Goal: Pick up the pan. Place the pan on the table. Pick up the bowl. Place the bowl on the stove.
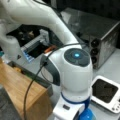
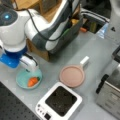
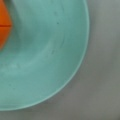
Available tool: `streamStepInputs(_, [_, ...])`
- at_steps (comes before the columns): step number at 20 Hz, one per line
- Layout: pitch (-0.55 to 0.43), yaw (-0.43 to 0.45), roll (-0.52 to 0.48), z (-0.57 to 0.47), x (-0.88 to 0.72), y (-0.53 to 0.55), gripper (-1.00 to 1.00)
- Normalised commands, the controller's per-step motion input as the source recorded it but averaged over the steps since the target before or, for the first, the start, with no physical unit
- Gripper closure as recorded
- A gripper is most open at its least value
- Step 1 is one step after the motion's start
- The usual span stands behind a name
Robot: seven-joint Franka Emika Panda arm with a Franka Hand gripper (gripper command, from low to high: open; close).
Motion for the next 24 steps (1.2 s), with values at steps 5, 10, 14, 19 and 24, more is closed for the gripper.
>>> streamStepInputs(5, [0.052,0.021,0.179,-0.04,0.24,-0.19,-1.00])
streamStepInputs(10, [-0.006,0.011,0.165,-0.21,0.28,-0.16,-1.00])
streamStepInputs(14, [-0.027,-0.020,0.138,-0.16,0.26,-0.13,-1.00])
streamStepInputs(19, [-0.041,-0.050,0.134,-0.08,0.22,-0.11,-1.00])
streamStepInputs(24, [-0.056,-0.052,0.160,-0.01,0.19,-0.10,-1.00])
